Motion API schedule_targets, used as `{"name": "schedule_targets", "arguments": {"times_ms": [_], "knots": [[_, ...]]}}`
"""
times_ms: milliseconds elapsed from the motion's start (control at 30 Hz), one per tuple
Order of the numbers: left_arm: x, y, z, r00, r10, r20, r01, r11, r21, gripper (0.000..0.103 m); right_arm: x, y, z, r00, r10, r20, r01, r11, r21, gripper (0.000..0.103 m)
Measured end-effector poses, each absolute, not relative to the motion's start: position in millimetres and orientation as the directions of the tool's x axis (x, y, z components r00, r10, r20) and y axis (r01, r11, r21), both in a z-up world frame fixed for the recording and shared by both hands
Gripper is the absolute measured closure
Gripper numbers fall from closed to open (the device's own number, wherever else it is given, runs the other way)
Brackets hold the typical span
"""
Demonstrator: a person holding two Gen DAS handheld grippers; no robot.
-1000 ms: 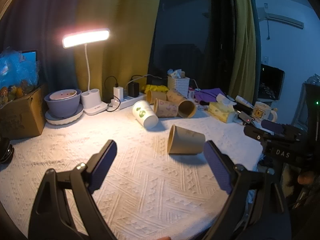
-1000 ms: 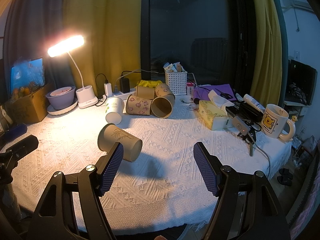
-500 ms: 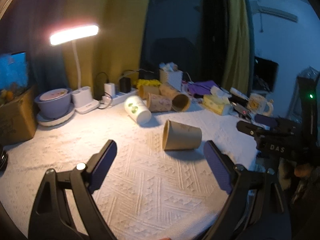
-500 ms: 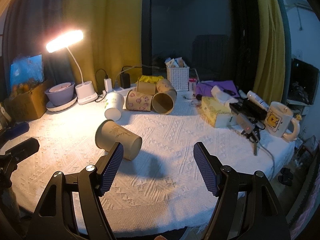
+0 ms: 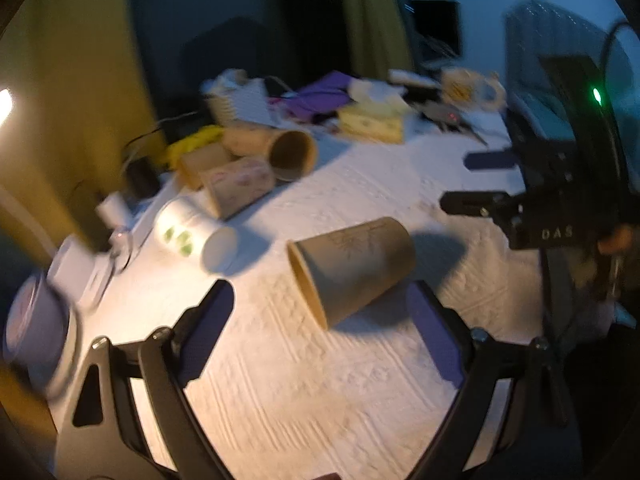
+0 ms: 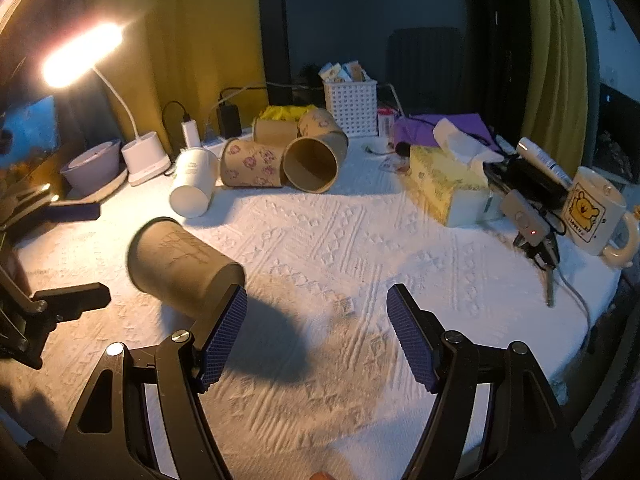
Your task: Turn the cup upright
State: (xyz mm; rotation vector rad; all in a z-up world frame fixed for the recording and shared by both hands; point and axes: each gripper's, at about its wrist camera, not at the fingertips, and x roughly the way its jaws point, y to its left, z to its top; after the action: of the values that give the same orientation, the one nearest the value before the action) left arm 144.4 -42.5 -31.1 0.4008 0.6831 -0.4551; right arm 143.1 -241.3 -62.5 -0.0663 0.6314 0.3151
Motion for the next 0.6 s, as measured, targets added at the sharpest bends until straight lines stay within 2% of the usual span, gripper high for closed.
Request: {"name": "schedule_targets", "arguments": {"times_ms": [167,300,400,600], "knots": [[169.2,-61.3,-35.9,0.638,-0.260,-0.725,0.645,0.695,0.318,0.014,160.9,-248.7,-69.9,0.748,0.261,-0.610,-0.291,0.955,0.052,0.027],[180.2,-78.6,-39.5,0.548,-0.292,-0.784,0.767,0.550,0.332,0.014,168.6,-254.9,-74.0,0.741,0.253,-0.622,-0.273,0.960,0.066,0.027],[188.4,-90.2,-50.7,0.513,-0.253,-0.820,0.817,0.436,0.377,0.014,170.8,-259.6,-75.8,0.741,0.246,-0.625,-0.260,0.963,0.070,0.027],[199.3,-102.6,-69.9,0.430,-0.238,-0.871,0.877,0.338,0.341,0.014,170.9,-264.0,-75.3,0.742,0.238,-0.627,-0.247,0.966,0.074,0.027]]}}
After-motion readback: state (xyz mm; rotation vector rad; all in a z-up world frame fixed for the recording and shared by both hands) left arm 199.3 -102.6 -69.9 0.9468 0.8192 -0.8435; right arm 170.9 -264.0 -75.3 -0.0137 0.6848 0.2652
